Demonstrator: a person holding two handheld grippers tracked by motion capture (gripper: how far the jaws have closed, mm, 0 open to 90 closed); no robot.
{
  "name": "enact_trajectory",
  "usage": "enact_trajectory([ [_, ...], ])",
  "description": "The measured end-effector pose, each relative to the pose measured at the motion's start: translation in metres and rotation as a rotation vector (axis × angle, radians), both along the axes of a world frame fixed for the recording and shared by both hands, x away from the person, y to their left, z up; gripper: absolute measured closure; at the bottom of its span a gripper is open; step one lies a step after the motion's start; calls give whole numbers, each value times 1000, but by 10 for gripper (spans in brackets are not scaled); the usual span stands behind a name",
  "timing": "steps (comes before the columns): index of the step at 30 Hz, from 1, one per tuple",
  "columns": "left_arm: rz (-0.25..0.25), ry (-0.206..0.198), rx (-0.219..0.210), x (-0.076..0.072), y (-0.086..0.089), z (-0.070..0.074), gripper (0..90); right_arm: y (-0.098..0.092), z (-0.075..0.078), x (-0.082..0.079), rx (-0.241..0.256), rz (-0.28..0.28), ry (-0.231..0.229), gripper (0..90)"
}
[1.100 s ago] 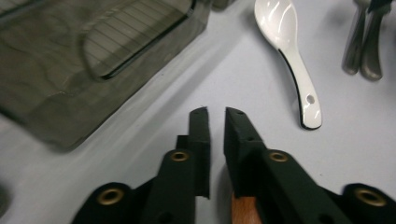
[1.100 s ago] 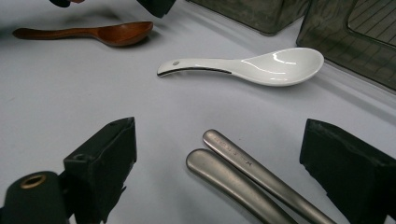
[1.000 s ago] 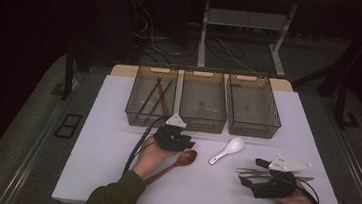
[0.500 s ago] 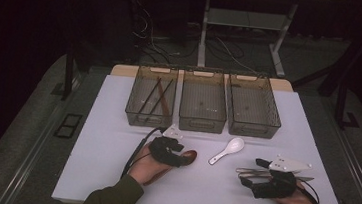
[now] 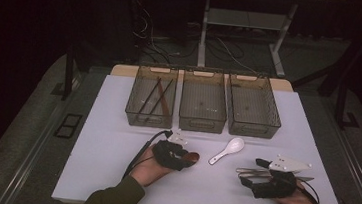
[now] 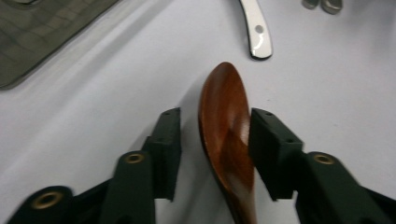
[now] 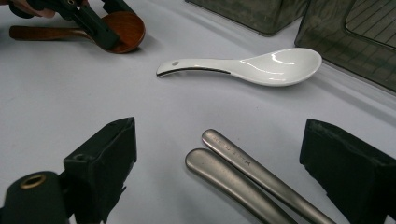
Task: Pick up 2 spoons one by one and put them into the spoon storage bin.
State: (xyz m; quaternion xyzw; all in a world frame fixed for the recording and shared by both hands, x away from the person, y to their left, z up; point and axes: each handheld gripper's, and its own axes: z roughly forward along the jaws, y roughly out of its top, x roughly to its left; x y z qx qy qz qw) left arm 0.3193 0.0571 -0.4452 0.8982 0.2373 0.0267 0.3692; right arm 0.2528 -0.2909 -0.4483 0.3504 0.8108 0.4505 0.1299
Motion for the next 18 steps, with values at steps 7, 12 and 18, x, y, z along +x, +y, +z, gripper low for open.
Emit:
enact_trajectory([
  [7, -43, 24, -4, -1, -4, 0, 725, 0, 0, 0, 1, 0, 1, 107],
  [12, -44, 40, -9, -1, -5, 0, 770, 0, 0, 0, 0, 1, 0, 107],
  [18, -48, 39, -3, -1, -6, 1, 798, 0, 0, 0, -2, 2, 0, 107],
])
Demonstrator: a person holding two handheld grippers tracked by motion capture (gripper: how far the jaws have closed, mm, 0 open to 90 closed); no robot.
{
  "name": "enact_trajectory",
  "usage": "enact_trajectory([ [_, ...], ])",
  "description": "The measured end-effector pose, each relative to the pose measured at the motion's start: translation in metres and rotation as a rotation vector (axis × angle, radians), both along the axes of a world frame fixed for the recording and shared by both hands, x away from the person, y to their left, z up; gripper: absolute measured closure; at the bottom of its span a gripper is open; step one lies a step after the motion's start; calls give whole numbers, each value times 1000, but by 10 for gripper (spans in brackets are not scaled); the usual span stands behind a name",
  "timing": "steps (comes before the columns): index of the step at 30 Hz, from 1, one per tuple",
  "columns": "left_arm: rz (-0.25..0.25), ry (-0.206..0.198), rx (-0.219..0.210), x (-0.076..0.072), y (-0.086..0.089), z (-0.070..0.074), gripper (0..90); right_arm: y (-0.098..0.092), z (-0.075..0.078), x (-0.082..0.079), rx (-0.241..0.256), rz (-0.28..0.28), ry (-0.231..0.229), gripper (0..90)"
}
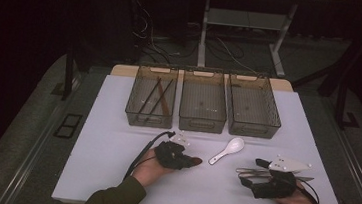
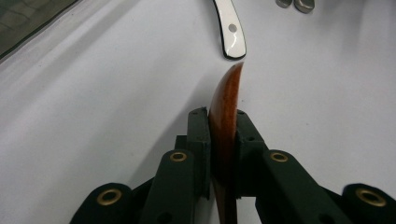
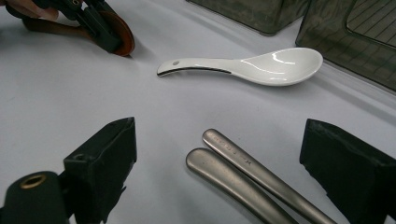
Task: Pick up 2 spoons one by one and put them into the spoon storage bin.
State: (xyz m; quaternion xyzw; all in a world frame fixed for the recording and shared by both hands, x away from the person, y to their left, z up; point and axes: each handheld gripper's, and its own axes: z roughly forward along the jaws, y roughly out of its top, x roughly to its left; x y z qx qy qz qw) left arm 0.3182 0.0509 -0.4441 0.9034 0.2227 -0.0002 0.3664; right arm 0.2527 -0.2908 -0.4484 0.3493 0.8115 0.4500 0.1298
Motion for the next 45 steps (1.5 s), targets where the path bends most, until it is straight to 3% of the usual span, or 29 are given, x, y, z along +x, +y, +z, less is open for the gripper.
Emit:
enact_trajectory([
  [17, 2, -8, -5, 1, 1, 3, 803, 0, 0, 0, 4, 1, 1, 106],
  [30, 33, -31, -66, 5, 7, 16, 802, 0, 0, 0, 2, 1, 0, 107],
  [45, 42, -54, -100, 19, 4, 30, 802, 0, 0, 0, 4, -1, 3, 106],
])
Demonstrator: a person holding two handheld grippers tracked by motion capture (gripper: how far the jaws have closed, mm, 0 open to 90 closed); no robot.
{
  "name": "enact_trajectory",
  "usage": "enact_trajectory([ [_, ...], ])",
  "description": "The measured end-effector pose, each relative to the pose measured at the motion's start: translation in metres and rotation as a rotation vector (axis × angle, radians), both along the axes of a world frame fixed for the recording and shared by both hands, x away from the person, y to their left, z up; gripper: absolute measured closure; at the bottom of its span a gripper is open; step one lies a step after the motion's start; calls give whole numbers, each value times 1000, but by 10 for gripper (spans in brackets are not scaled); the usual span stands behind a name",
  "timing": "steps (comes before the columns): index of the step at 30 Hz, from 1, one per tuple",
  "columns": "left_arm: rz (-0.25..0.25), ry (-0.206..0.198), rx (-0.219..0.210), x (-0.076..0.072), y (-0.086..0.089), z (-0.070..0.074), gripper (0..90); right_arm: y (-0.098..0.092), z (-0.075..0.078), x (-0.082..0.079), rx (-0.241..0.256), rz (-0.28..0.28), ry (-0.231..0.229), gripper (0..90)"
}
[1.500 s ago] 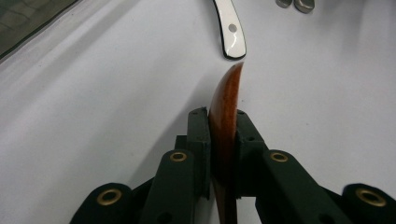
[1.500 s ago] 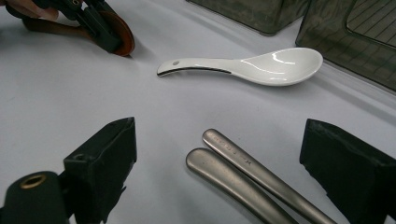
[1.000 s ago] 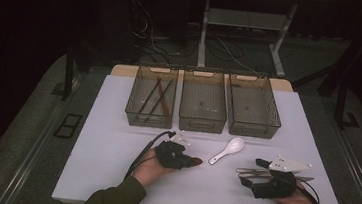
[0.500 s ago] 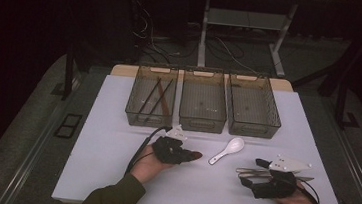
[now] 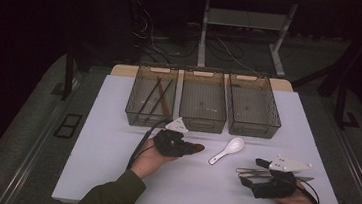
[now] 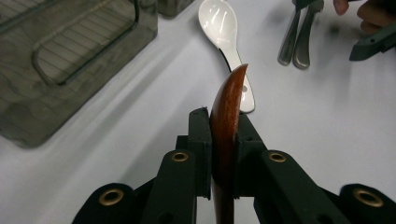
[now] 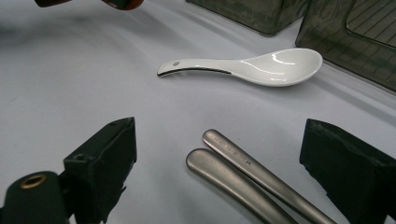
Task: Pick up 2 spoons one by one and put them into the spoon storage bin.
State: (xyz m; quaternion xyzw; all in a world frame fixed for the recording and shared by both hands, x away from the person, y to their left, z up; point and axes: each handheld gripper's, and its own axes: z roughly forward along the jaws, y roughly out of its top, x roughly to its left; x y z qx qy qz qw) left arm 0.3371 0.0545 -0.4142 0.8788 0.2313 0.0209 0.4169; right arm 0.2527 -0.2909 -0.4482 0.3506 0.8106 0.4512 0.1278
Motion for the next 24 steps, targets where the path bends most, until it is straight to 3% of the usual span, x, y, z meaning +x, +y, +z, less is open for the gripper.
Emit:
enact_trajectory([
  [16, 4, -23, -12, 23, -11, 18, 802, 0, 0, 0, 1, 1, 0, 107],
  [24, 29, -17, -32, 35, -14, 25, 802, 0, 0, 0, 3, 5, -2, 106],
])
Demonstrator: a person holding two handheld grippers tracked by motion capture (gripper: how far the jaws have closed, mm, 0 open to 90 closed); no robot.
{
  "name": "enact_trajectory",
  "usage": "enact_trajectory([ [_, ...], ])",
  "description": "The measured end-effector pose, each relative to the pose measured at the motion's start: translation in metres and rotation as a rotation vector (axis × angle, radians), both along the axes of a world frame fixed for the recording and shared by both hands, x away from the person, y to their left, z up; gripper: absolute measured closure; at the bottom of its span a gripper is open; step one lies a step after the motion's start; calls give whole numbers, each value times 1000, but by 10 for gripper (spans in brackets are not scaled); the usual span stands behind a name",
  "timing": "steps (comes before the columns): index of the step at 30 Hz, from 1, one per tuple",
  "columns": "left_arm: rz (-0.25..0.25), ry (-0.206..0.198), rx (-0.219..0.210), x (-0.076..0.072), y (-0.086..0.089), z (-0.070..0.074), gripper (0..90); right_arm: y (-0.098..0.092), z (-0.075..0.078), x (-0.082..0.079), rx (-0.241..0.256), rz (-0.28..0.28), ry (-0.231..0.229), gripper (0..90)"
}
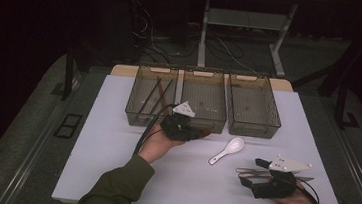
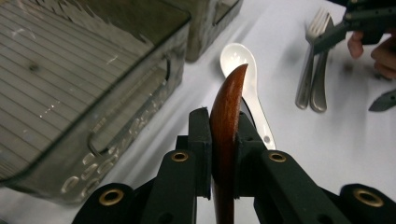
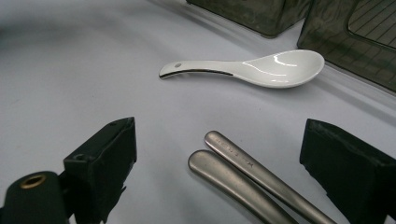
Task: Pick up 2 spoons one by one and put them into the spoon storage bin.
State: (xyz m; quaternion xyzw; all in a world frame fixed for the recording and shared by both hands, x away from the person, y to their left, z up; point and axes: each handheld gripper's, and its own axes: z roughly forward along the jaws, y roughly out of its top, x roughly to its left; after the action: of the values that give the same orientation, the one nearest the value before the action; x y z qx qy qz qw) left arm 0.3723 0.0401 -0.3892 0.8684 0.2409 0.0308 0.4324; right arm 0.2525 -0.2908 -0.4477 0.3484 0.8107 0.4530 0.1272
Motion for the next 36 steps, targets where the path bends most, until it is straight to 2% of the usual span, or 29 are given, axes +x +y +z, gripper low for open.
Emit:
enact_trajectory([
  [6, 24, -10, -49, 14, 0, 14, 803, 0, 0, 0, 0, -1, 3, 106],
  [17, 58, -27, -88, 40, -8, 42, 803, -1, -1, 2, 4, -10, 17, 106],
  [31, 113, -62, -108, 73, -26, 57, 802, 1, -1, 2, 5, 1, 13, 106],
  [36, 146, -69, -138, 87, -31, 57, 802, 1, -1, 1, 5, 0, 9, 106],
])
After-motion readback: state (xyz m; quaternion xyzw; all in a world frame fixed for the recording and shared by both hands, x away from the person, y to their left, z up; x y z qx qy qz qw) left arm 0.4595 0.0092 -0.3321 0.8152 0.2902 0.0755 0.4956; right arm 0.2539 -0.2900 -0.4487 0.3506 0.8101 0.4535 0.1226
